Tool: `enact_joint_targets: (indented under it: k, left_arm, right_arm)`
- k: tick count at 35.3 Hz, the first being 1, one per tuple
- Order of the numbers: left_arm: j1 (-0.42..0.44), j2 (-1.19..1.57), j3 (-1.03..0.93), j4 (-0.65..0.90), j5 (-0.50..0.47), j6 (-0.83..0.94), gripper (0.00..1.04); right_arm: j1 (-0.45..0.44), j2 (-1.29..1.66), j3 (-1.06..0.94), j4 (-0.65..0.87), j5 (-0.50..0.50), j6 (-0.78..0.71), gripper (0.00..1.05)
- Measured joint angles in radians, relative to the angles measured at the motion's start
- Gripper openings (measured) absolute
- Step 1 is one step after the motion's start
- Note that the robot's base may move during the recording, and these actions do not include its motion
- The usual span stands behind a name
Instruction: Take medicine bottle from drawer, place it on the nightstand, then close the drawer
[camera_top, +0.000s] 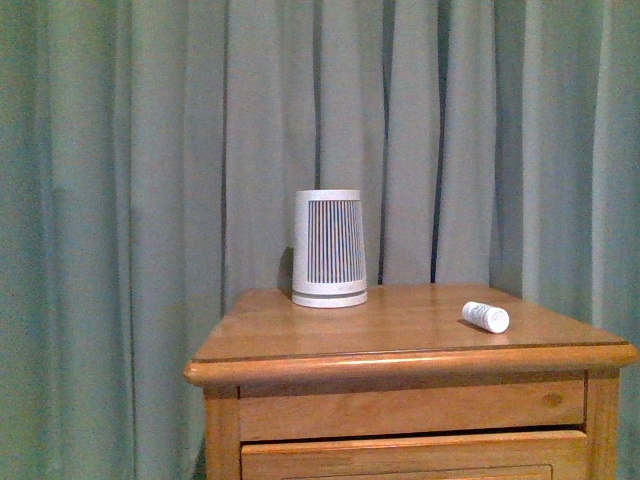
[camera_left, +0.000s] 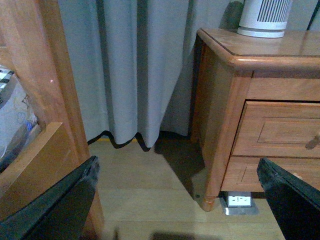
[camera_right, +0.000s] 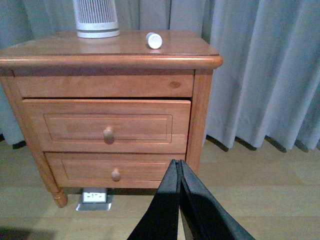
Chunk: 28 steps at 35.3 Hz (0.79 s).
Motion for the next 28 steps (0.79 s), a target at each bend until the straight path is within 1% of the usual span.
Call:
enact_joint_targets:
  k: [2, 3, 8, 18, 28]
  left_arm:
    - [0.000, 0.000, 0.000, 0.000, 0.001, 0.000, 0.98]
    - [0.000, 0.000, 0.000, 0.000, 0.001, 0.000, 0.98]
    - [0.000, 0.000, 0.000, 0.000, 0.001, 0.000, 0.98]
    - [0.000, 0.000, 0.000, 0.000, 0.001, 0.000, 0.98]
    - [0.000, 0.000, 0.000, 0.000, 0.001, 0.000, 0.98]
  right_arm:
    - [0.000, 0.000, 0.000, 0.000, 0.000, 0.000, 0.03]
    - [0.000, 0.000, 0.000, 0.000, 0.000, -0.001, 0.06]
    - [0.000, 0.000, 0.000, 0.000, 0.000, -0.001, 0.39]
    - [0.000, 0.000, 0.000, 0.000, 0.000, -0.001, 0.99]
    - [0.000, 0.000, 0.000, 0.000, 0.000, -0.001, 0.98]
